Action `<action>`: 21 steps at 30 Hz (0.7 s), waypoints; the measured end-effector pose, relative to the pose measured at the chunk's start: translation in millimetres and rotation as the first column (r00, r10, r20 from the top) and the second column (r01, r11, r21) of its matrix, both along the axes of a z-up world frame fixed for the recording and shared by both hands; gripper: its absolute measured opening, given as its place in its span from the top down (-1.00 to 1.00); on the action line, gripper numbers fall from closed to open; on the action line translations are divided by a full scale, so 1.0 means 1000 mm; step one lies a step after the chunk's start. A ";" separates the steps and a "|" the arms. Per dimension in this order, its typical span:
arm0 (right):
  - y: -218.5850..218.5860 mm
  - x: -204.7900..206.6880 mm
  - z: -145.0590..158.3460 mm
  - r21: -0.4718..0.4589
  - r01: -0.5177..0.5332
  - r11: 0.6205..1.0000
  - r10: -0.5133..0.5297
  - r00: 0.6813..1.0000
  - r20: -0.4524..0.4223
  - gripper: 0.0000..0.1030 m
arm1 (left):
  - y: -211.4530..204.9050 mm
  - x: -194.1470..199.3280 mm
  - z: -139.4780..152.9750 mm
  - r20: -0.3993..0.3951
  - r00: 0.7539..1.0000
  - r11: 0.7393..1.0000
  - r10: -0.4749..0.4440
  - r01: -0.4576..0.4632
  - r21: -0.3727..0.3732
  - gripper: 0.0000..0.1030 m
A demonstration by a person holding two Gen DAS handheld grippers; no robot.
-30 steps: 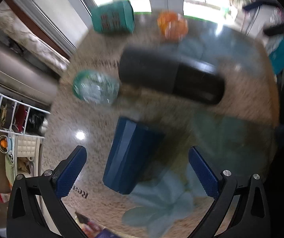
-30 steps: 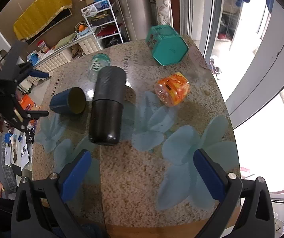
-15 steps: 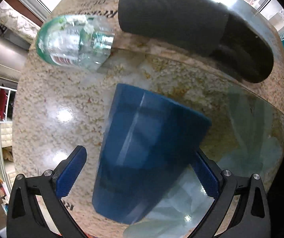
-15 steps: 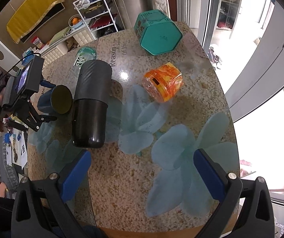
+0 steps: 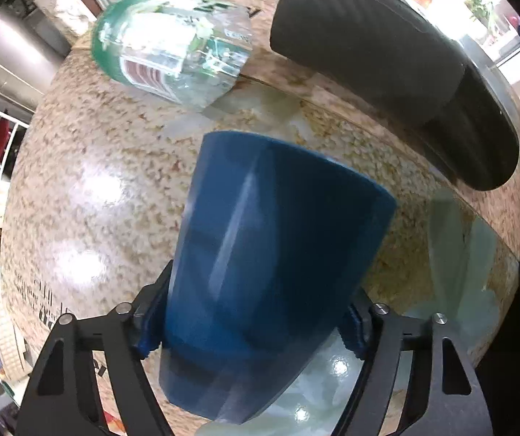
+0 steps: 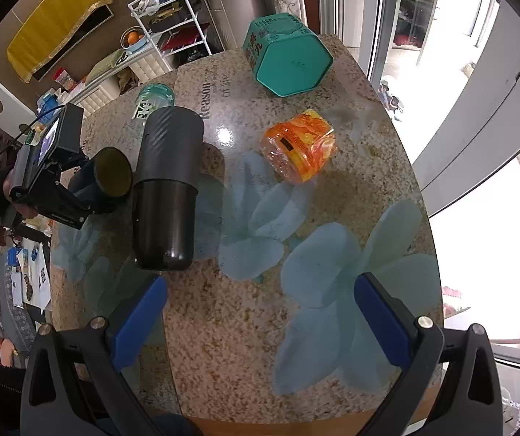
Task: Flip cup upright
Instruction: 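Close the left gripper around the body of the blue cup, then lift the blue cup with the left gripper and carry it toward the right gripper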
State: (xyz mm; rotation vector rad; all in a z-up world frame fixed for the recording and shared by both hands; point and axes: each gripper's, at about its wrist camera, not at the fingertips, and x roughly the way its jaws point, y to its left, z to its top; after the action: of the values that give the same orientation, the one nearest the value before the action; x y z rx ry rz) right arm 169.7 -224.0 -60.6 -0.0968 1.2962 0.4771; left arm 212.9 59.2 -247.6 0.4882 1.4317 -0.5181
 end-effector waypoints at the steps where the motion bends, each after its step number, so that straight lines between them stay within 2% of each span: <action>1: 0.001 -0.001 0.001 0.002 0.000 1.000 0.000 1.000 0.003 -1.00 | 0.002 -0.002 0.000 0.006 1.000 1.000 0.023 -0.023 -0.002 -0.50; 6: 0.004 -0.013 0.010 0.014 0.009 1.000 -0.010 1.000 0.028 -1.00 | 0.012 -0.016 0.000 0.027 0.989 0.989 0.146 -0.145 -0.009 -0.39; 12: 0.007 -0.033 0.015 0.019 0.026 0.999 -0.026 0.999 0.043 -1.00 | 0.014 -0.040 0.017 0.033 0.962 0.961 0.271 -0.269 -0.070 -0.37; 15: 0.008 -0.042 0.019 0.020 0.032 0.999 -0.033 0.998 0.055 -1.00 | 0.017 -0.050 0.023 0.029 0.941 0.939 0.336 -0.332 -0.094 -0.37; 18: 0.009 -0.052 0.024 0.025 0.048 0.999 -0.050 0.996 0.075 -1.00 | 0.028 -0.067 0.034 0.005 0.903 0.895 0.430 -0.425 -0.133 -0.37; 21: 0.010 -0.065 0.025 0.034 0.064 0.997 -0.066 0.995 0.080 -1.00 | 0.023 -0.084 0.048 0.028 0.883 0.873 0.469 -0.459 -0.164 -0.37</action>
State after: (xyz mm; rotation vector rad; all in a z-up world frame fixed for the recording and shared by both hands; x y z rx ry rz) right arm 104.7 -213.8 -35.6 -0.0473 1.2081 0.4334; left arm 129.0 82.6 -200.0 0.0266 1.3728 -0.2152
